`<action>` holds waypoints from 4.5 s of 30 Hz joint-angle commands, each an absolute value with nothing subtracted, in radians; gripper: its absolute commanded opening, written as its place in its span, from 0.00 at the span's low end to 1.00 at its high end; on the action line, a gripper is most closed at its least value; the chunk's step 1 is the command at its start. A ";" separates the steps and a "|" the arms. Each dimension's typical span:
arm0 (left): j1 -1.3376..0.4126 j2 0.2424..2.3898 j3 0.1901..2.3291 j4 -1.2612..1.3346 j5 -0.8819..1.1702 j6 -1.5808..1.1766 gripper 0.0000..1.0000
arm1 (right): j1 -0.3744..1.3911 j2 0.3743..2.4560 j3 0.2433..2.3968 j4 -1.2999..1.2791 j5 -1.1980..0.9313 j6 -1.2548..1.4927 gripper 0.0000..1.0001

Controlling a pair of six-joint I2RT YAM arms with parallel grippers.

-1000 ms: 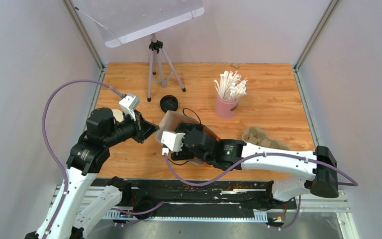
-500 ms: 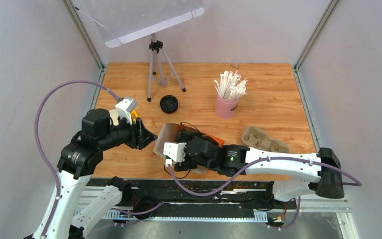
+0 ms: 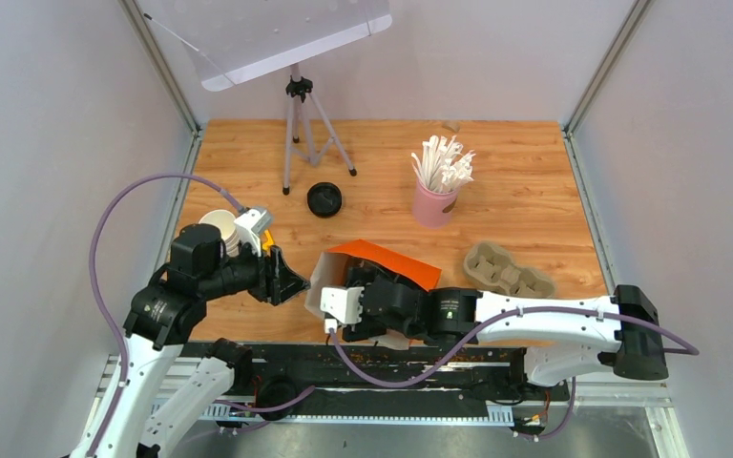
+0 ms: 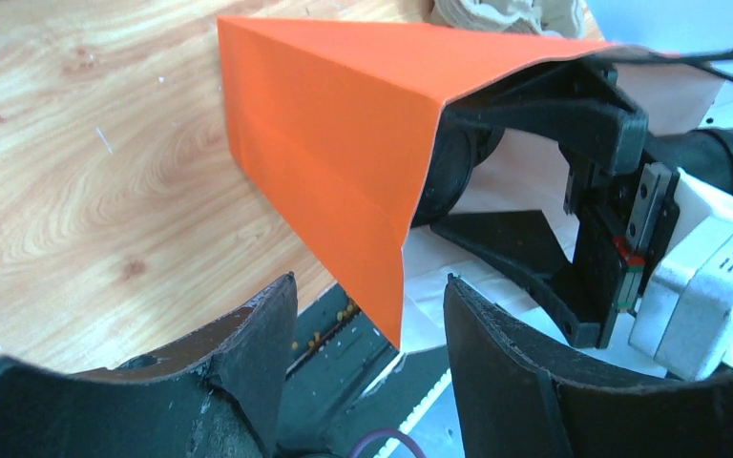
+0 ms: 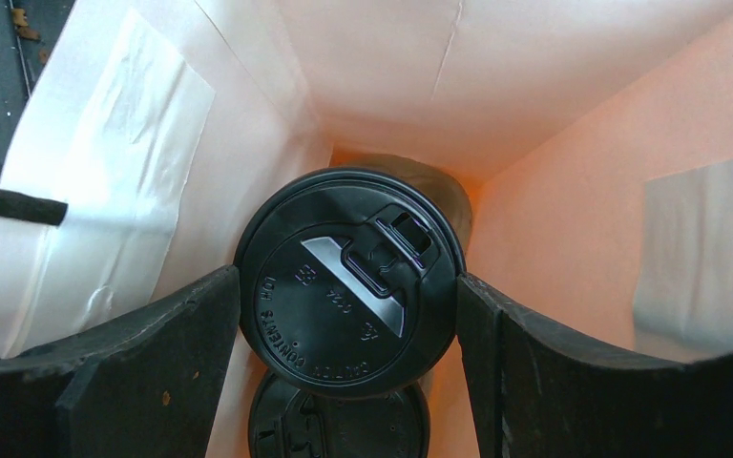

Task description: Pack the takeout coffee

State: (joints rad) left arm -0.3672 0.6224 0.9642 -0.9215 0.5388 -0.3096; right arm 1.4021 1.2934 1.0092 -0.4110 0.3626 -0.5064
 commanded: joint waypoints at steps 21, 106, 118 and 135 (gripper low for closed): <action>-0.452 0.625 0.803 -0.580 0.579 -0.413 0.60 | 1.442 1.209 0.972 -0.419 0.427 -0.451 0.79; -0.657 0.276 0.687 -0.671 0.267 -0.667 0.00 | 1.446 1.593 1.193 -0.401 0.636 -0.544 0.79; -0.657 0.255 0.657 -0.648 0.267 -0.760 0.00 | 1.430 1.586 1.145 -0.354 0.649 -0.560 0.79; -0.657 0.246 0.647 -0.600 0.272 -0.833 0.00 | 1.403 1.610 1.104 -0.311 0.644 -0.548 0.79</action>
